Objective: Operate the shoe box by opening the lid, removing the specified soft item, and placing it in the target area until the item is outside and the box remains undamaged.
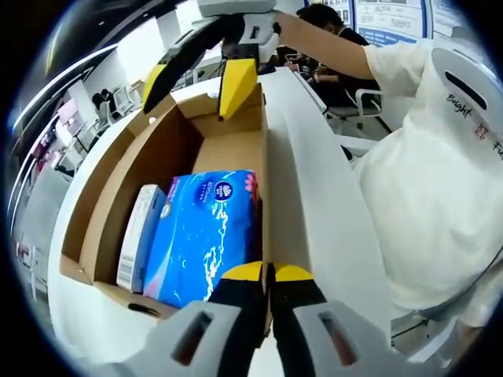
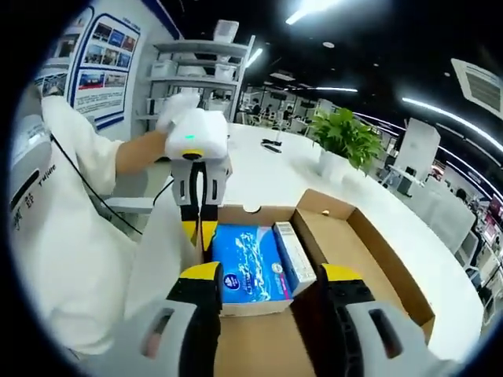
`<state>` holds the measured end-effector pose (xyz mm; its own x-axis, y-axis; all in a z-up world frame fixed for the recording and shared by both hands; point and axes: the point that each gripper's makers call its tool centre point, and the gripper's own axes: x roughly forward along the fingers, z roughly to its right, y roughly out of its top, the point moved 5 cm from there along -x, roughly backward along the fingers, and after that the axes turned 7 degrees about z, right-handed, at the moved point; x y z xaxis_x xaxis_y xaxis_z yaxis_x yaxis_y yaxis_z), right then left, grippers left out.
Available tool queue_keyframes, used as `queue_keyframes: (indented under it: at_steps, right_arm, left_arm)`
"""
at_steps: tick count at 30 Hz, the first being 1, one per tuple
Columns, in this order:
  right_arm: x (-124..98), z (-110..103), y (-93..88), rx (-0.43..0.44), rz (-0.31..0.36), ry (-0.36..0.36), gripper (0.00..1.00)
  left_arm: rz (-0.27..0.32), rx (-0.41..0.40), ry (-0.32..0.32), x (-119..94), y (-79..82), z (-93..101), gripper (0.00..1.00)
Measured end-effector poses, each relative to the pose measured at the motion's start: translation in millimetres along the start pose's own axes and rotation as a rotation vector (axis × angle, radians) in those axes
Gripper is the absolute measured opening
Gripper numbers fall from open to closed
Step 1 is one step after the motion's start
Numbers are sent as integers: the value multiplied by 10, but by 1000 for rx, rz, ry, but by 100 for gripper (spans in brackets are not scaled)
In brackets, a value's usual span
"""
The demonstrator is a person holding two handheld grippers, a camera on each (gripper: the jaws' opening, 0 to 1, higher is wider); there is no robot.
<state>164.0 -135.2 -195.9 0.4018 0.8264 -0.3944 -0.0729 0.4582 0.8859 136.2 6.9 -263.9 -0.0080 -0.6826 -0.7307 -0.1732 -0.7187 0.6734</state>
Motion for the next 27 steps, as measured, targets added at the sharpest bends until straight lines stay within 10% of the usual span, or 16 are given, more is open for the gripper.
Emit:
queue_keyframes:
  at_steps: [27]
  right_arm:
    - [427, -125, -205, 16, -133, 139, 50]
  left_arm:
    - [-2, 1, 0, 9, 6, -2, 1]
